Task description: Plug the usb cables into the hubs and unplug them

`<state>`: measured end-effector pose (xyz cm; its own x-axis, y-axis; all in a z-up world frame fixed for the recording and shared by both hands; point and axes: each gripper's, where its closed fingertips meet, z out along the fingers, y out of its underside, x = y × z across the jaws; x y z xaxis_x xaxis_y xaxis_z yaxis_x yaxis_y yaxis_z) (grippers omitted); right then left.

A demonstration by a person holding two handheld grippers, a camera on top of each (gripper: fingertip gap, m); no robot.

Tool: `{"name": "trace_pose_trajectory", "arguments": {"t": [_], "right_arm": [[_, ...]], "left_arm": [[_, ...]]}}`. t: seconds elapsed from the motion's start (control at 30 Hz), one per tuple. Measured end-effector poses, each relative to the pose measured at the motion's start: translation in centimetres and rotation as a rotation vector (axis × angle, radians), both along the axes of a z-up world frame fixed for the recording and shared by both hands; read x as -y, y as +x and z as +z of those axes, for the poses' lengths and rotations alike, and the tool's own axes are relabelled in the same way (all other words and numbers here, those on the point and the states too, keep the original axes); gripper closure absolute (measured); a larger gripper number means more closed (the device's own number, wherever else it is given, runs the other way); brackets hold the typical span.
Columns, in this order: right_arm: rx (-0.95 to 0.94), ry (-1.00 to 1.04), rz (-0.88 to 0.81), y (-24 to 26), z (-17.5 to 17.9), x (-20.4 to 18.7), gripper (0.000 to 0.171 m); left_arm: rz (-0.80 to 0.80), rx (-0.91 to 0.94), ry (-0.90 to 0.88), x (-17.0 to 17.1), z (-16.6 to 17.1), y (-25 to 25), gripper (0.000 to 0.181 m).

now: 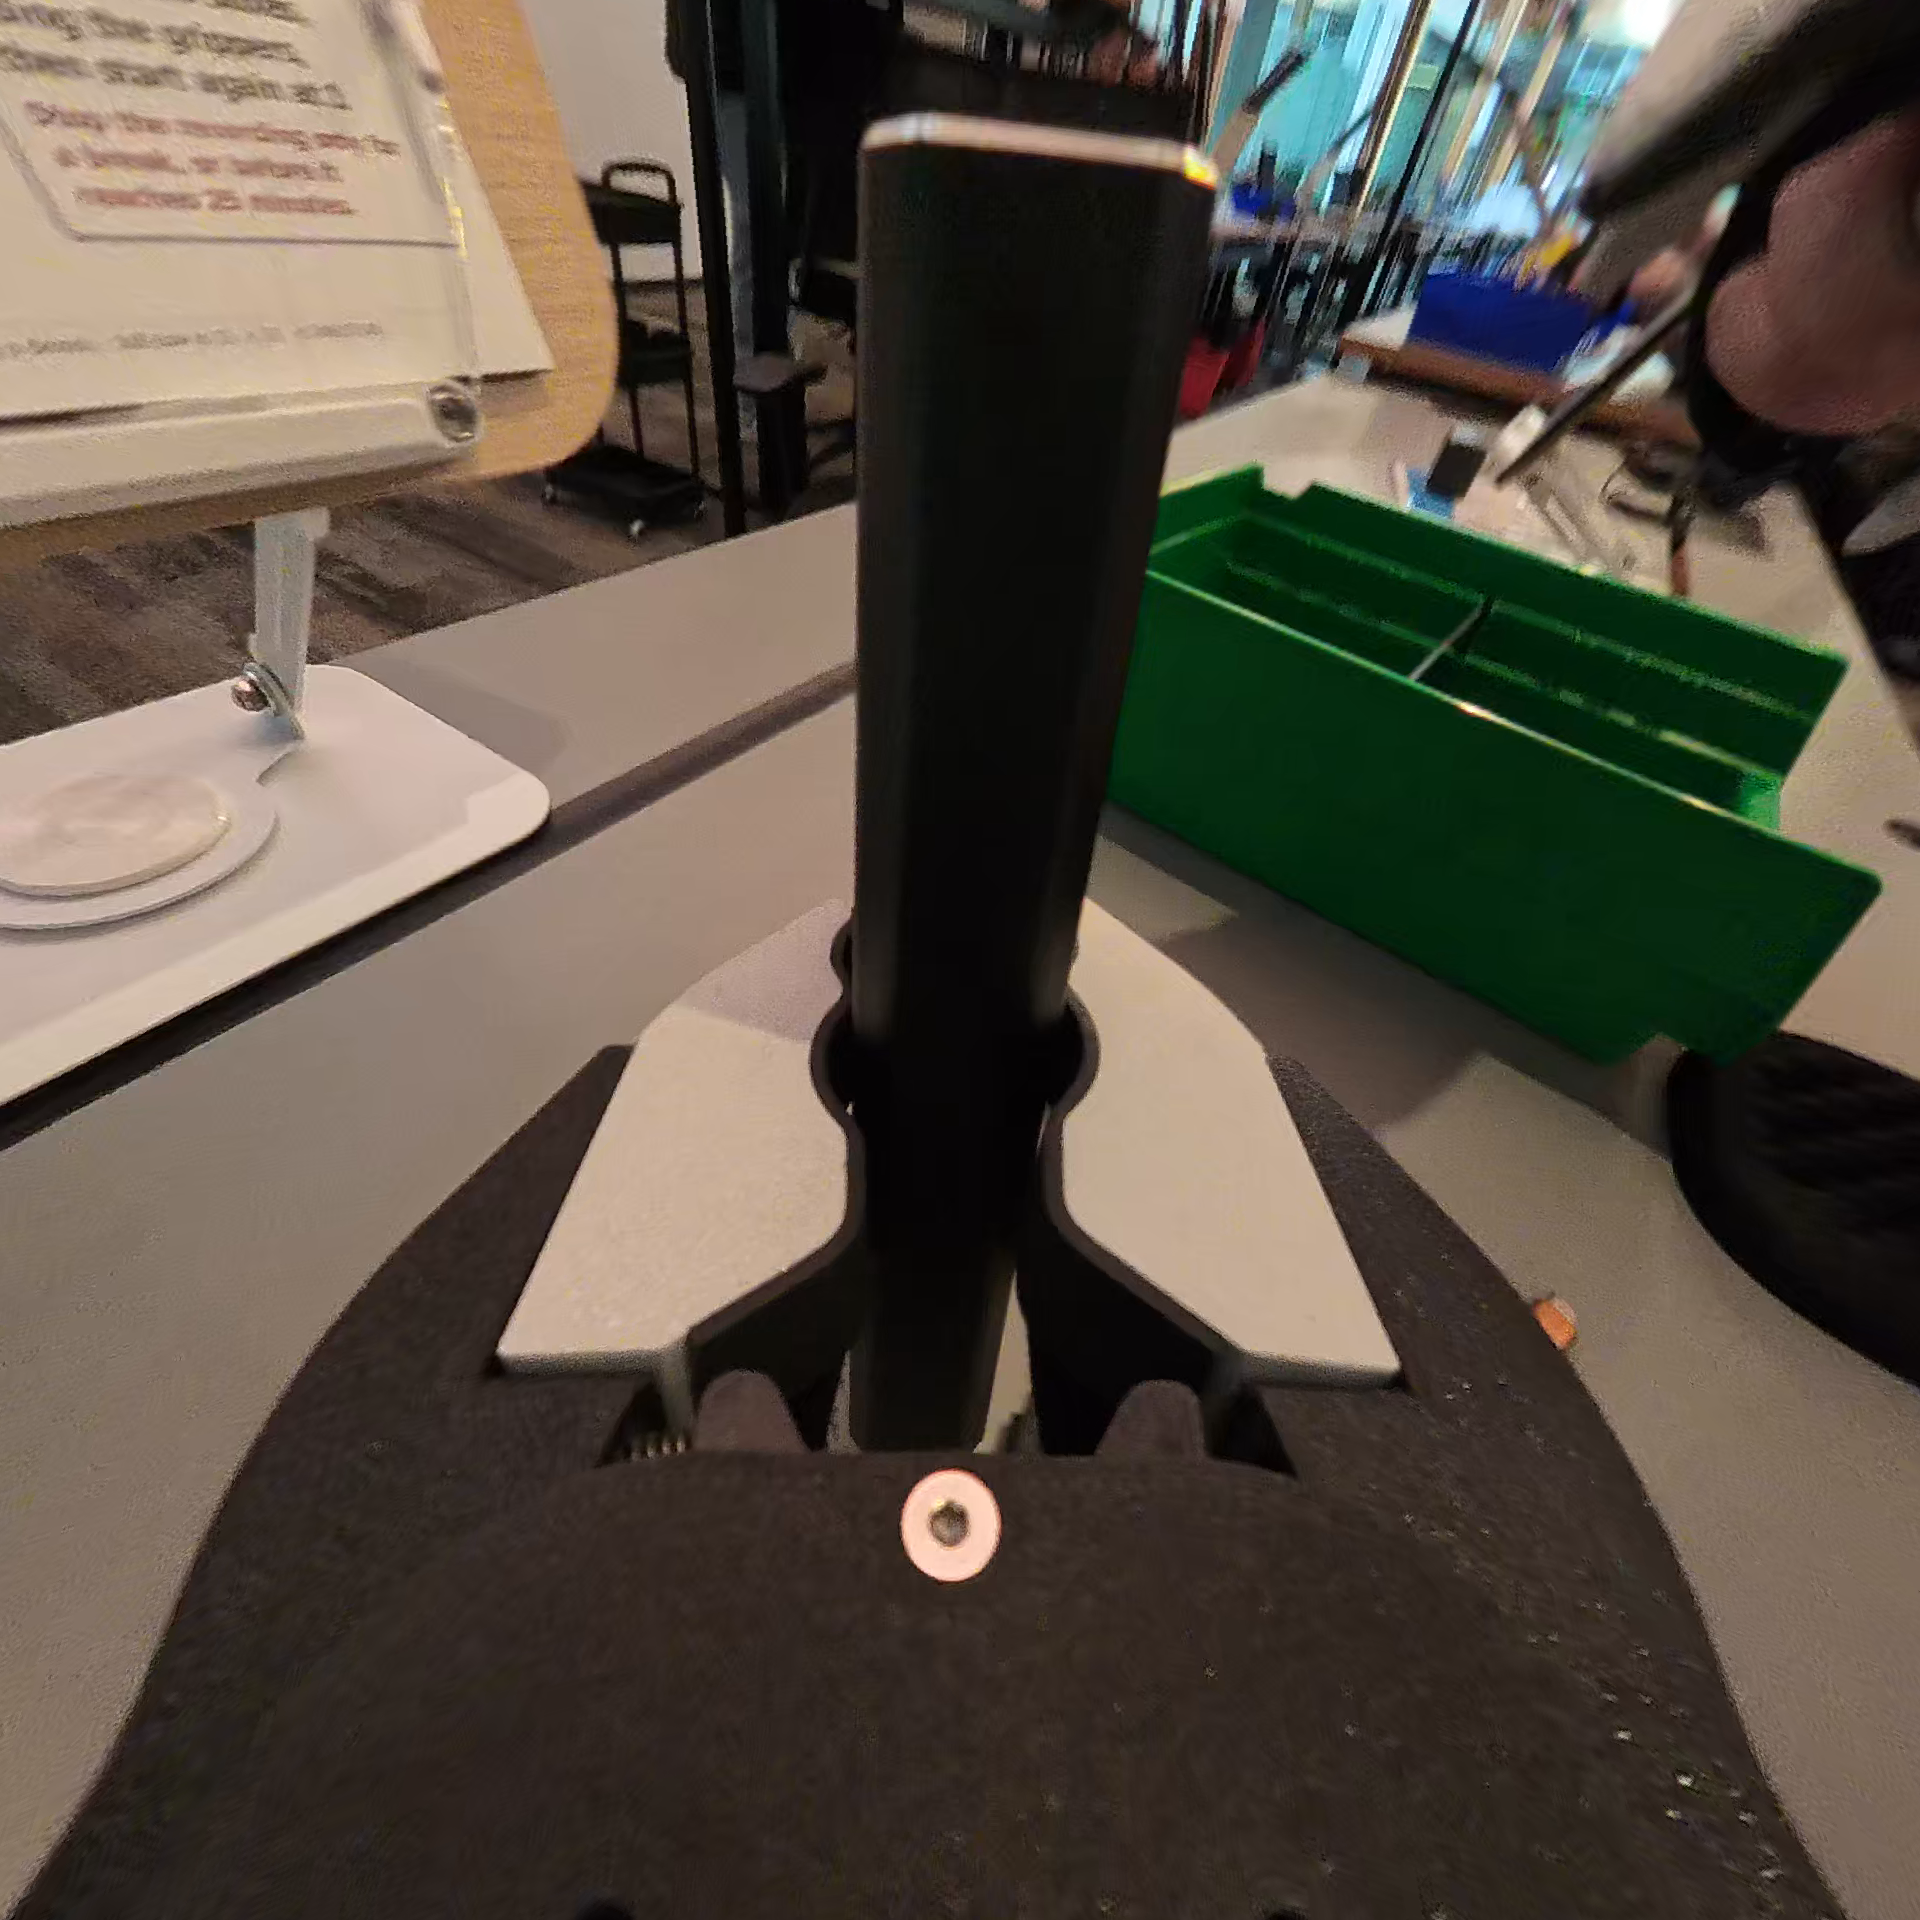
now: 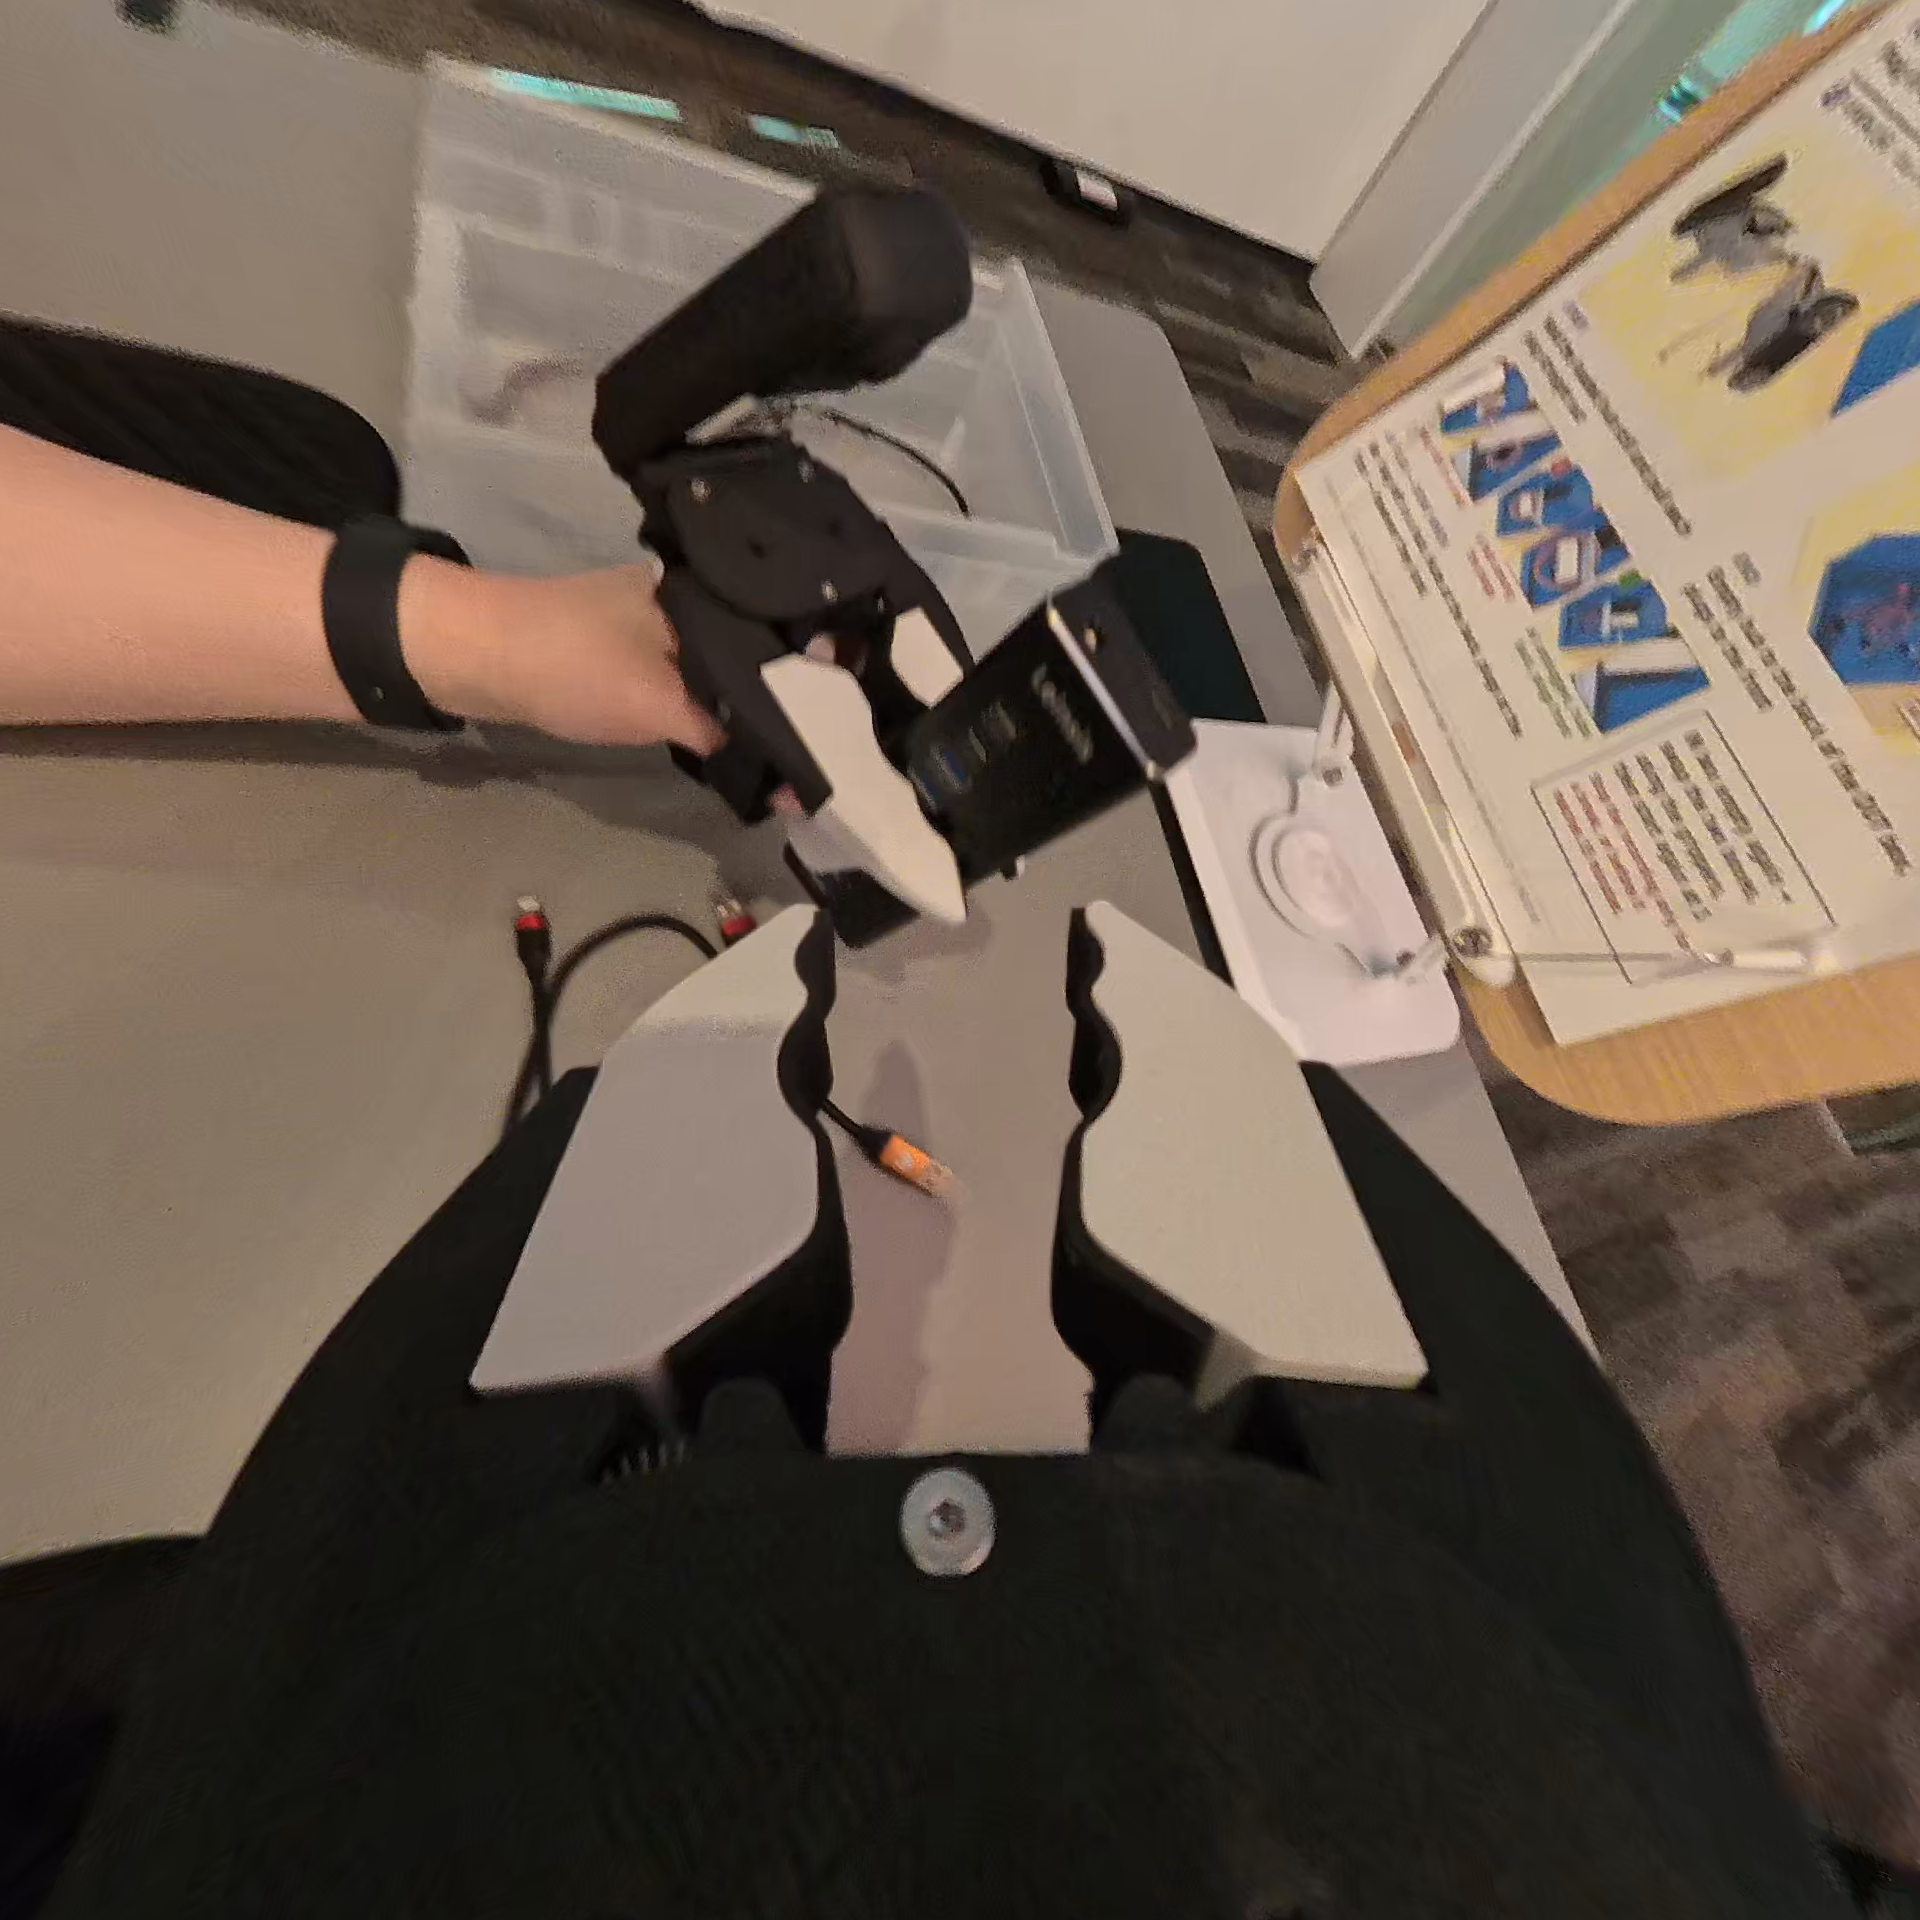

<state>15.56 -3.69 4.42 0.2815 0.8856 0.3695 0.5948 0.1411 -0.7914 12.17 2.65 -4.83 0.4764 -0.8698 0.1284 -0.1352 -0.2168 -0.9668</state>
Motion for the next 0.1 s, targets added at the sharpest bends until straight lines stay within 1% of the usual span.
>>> {"name": "trace_pose_trajectory", "arguments": {"t": [0.07, 0.1], "right_arm": [[0.052, 0.015, -0.022, 0.79, -0.86, -0.48, 0.130], [0.063, 0.014, -0.021, 0.90, -1.12, -0.51, 0.130]], "left_arm": [[-0.020, 0.062, -0.021, -1.12, -0.61, -0.44, 0.152], [-0.013, 0.062, -0.031, -1.58, -1.05, -0.73, 0.151]]}}
